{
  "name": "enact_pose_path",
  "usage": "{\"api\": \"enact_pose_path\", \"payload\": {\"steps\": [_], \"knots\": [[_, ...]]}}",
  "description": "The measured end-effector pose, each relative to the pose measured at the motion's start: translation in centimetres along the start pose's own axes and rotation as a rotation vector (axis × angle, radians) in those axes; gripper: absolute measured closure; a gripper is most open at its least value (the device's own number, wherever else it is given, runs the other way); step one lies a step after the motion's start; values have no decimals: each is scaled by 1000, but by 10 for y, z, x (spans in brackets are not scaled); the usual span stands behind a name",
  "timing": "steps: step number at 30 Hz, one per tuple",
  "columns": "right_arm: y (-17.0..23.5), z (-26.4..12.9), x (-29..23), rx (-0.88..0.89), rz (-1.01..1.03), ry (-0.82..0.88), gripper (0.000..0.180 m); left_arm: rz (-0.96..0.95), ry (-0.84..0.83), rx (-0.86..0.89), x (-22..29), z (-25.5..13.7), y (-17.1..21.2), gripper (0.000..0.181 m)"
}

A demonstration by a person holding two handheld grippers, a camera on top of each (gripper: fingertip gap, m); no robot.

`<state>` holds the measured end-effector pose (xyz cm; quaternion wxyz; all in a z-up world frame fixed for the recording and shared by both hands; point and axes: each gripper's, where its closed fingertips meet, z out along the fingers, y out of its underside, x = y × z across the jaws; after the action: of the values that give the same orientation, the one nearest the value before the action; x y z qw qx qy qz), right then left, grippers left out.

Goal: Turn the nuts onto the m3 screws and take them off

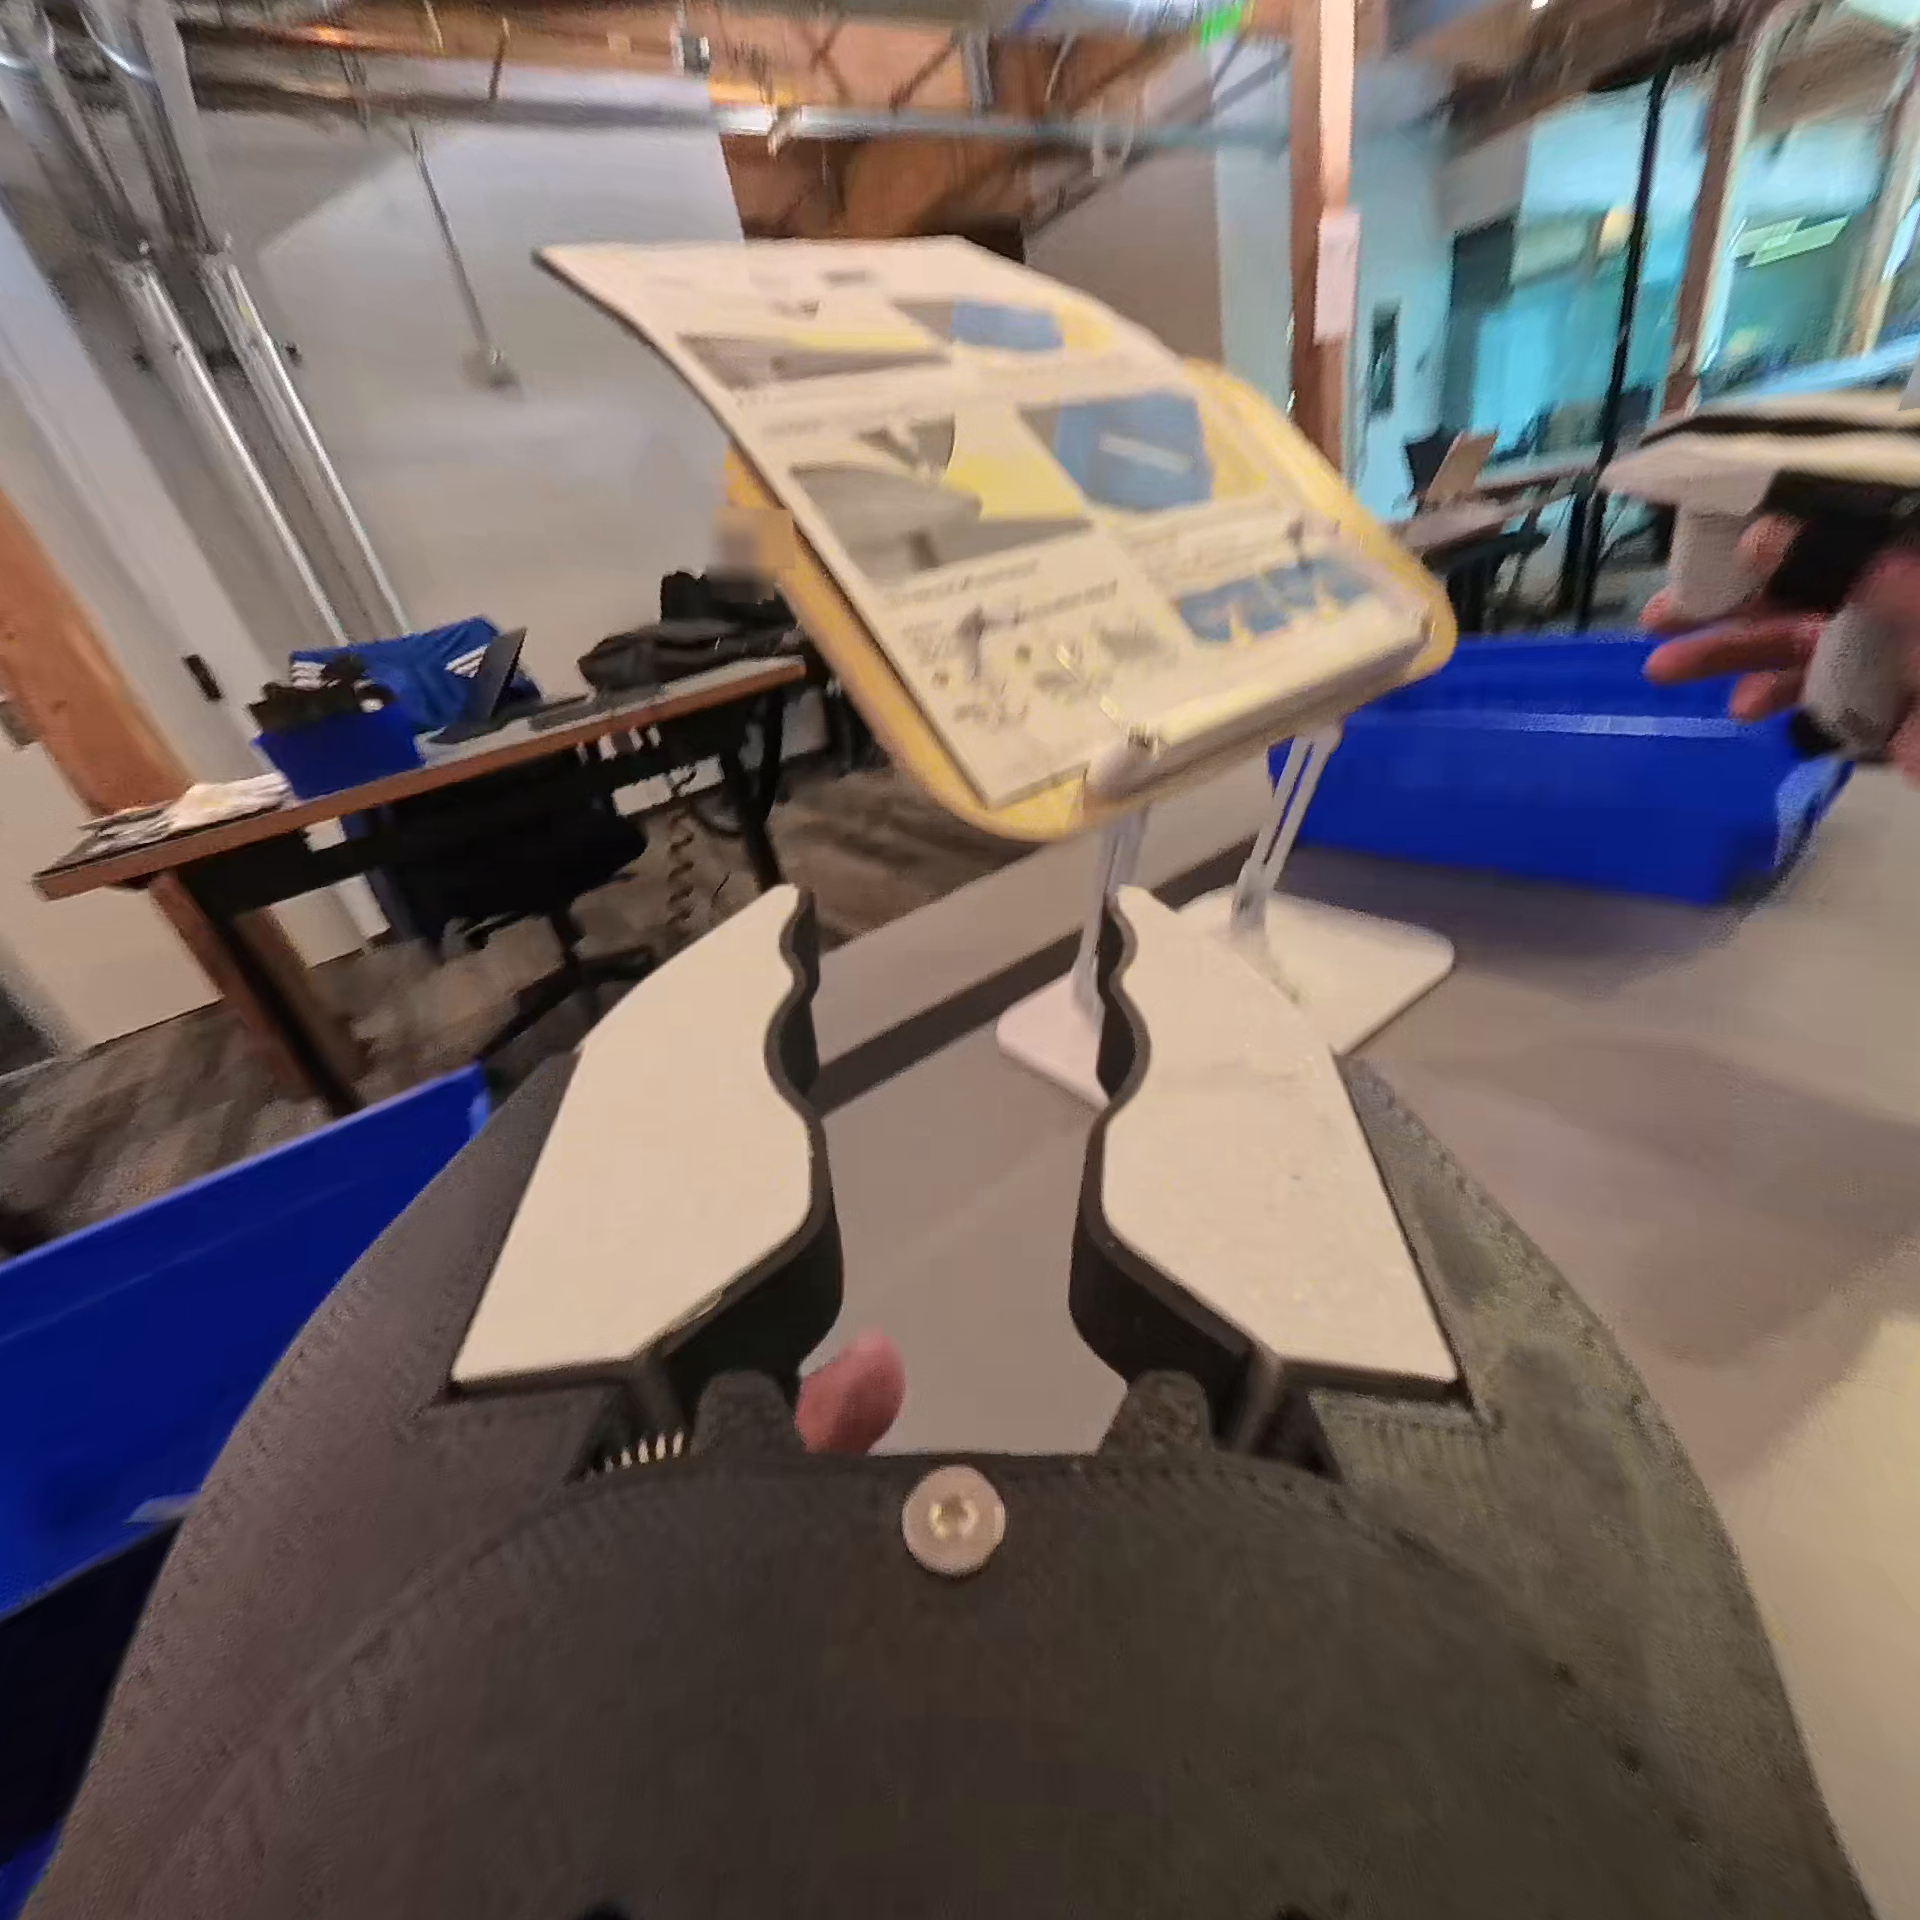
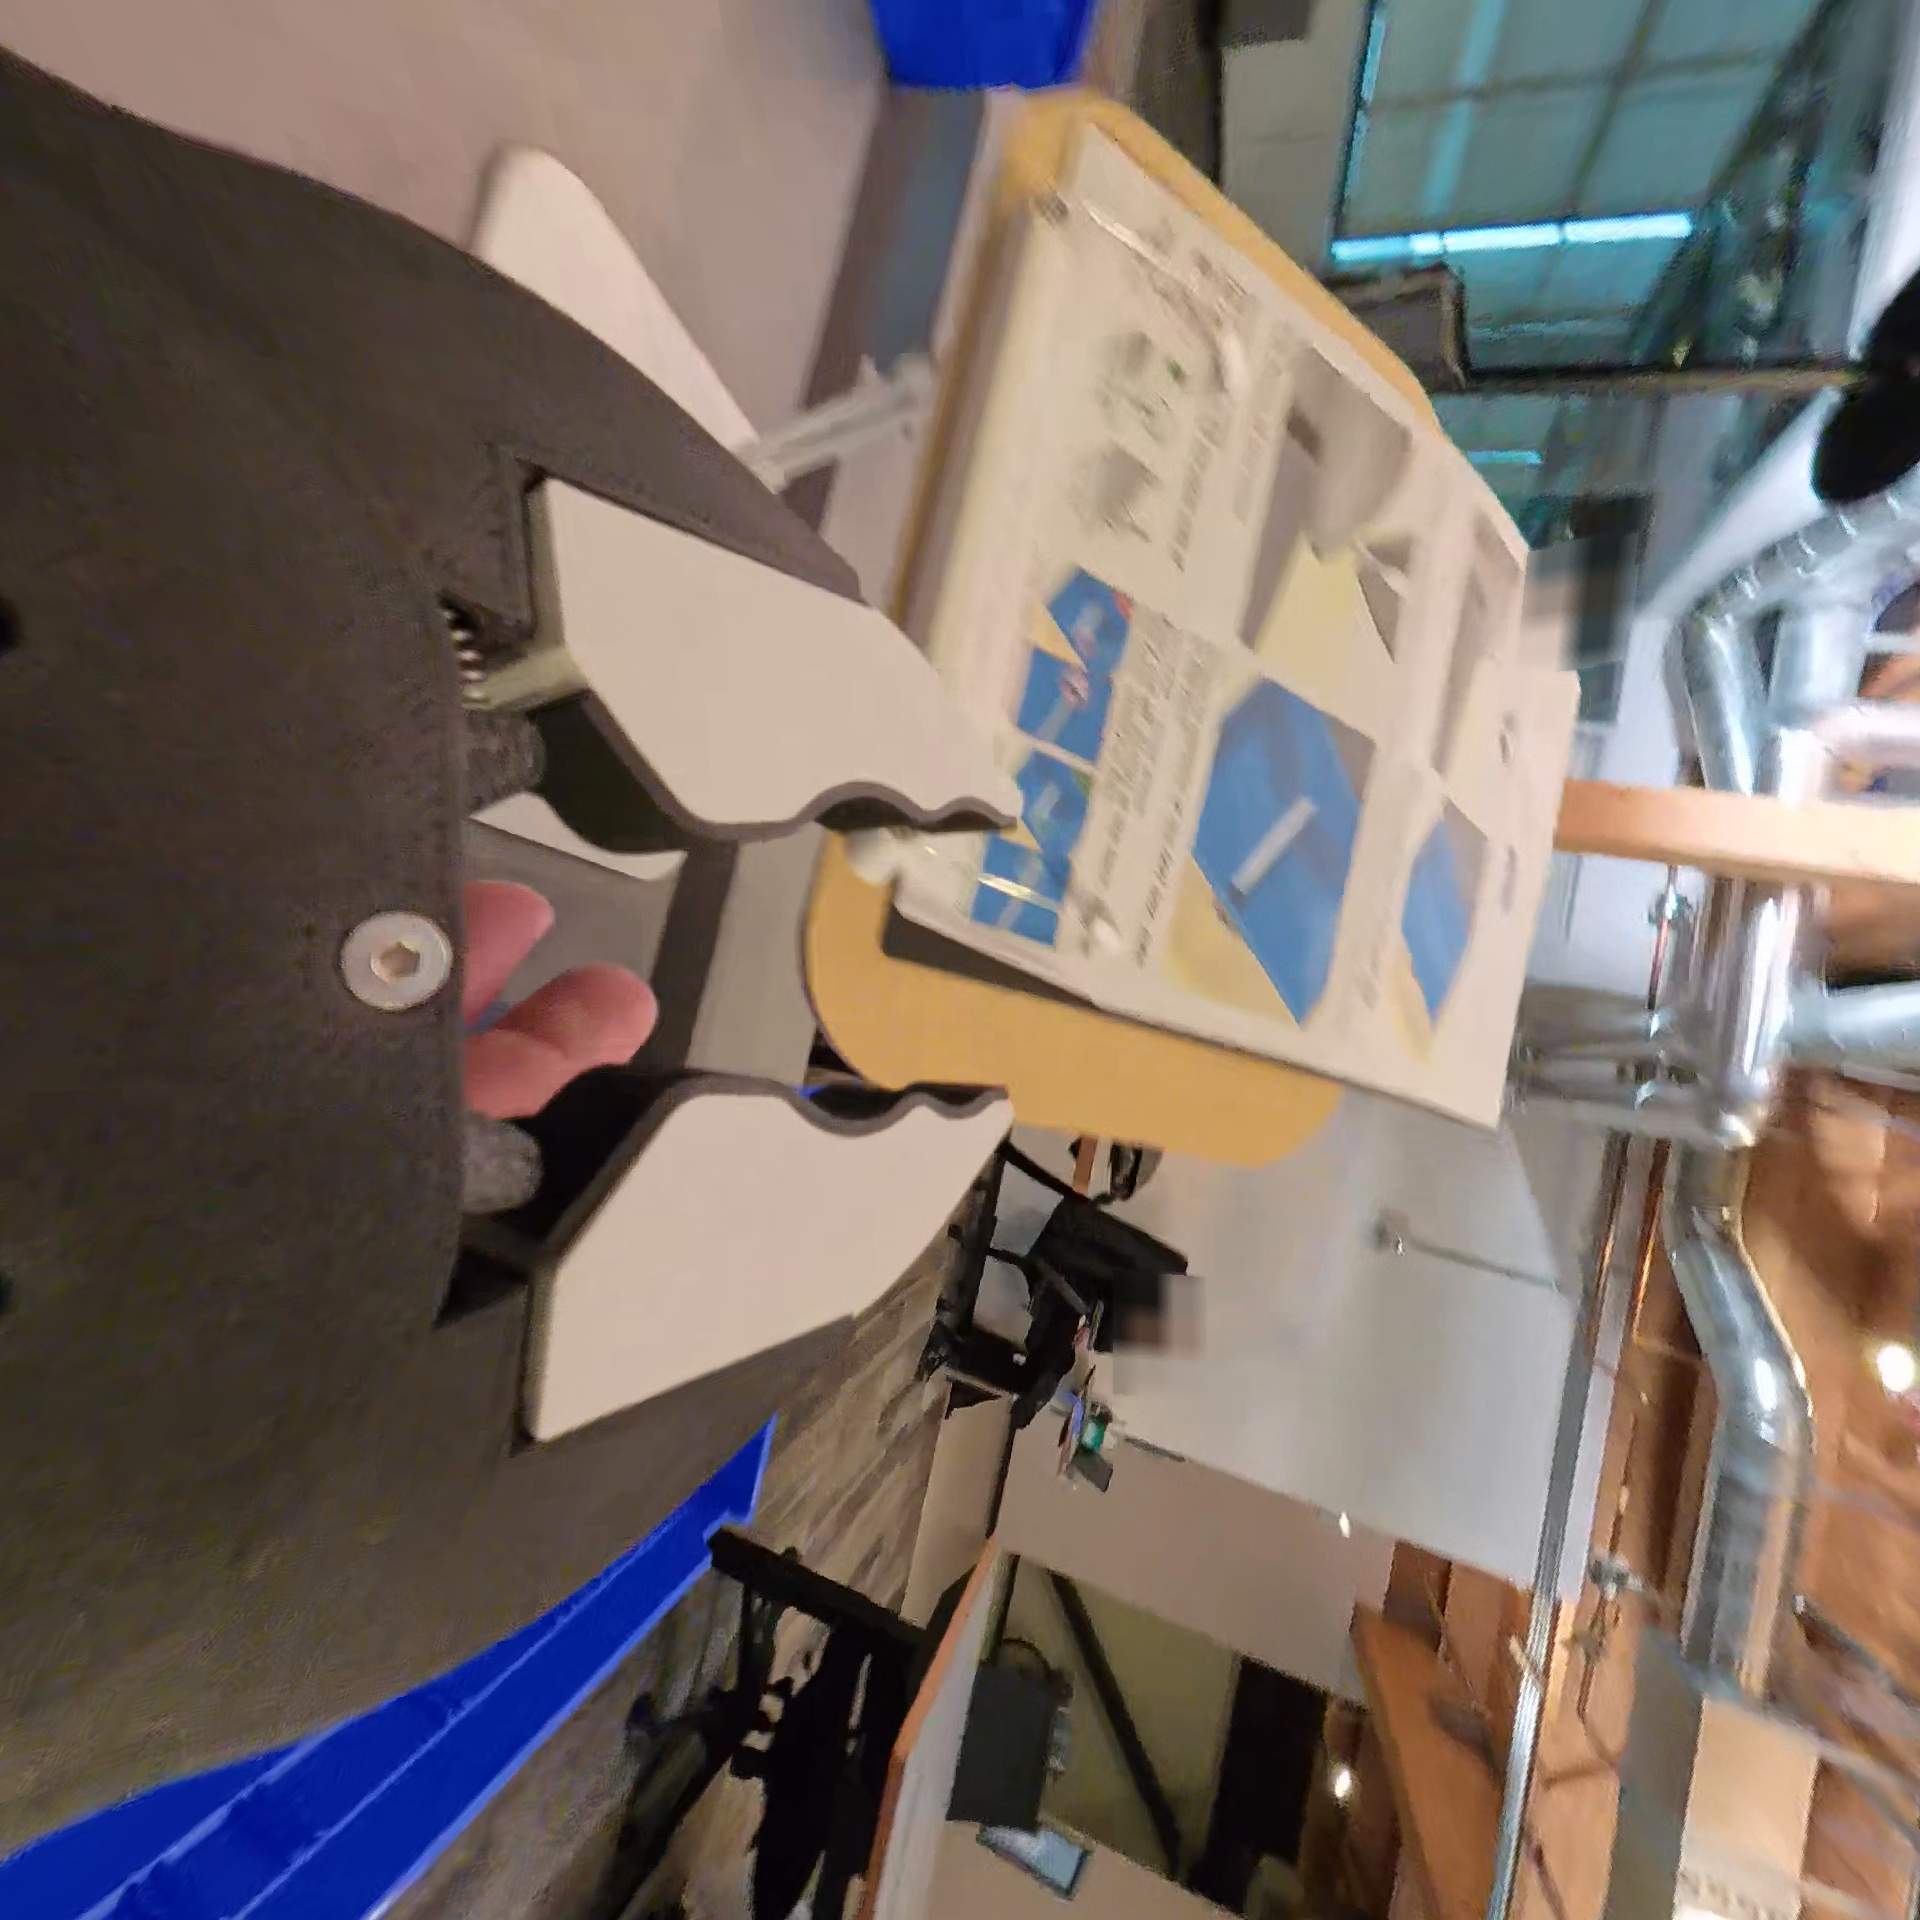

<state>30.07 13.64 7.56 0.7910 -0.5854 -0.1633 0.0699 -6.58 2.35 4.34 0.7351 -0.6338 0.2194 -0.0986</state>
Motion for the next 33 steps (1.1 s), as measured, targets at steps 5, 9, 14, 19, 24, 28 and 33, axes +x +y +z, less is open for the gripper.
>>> {"api": "enact_pose_path", "payload": {"steps": [5, 9, 14, 19, 24, 28, 33], "knots": [[-3, 64, 40, 23, 198, 44, 122, -250, 77, 88, 1, 94, -14, 122], [7, 108, 50, 9, 281, 37, 113, -453, 142, 184, -4, 153, -30, 114], [14, 134, 38, 5, 408, -25, 113, -629, 202, 265, -4, 190, -44, 111], [16, 138, 37, -8, 364, 49, 121, -674, 198, 316, -12, 200, -57, 114], [15, 143, 17, -33, 329, 59, 127, -653, 153, 345, -31, 195, -61, 115], [12, 147, -4, -19, 306, 68, 130, -658, 121, 363, -56, 186, -59, 116], [9, 158, -40, -15, 270, 49, 129, -657, 67, 373, -91, 173, -54, 116]]}}
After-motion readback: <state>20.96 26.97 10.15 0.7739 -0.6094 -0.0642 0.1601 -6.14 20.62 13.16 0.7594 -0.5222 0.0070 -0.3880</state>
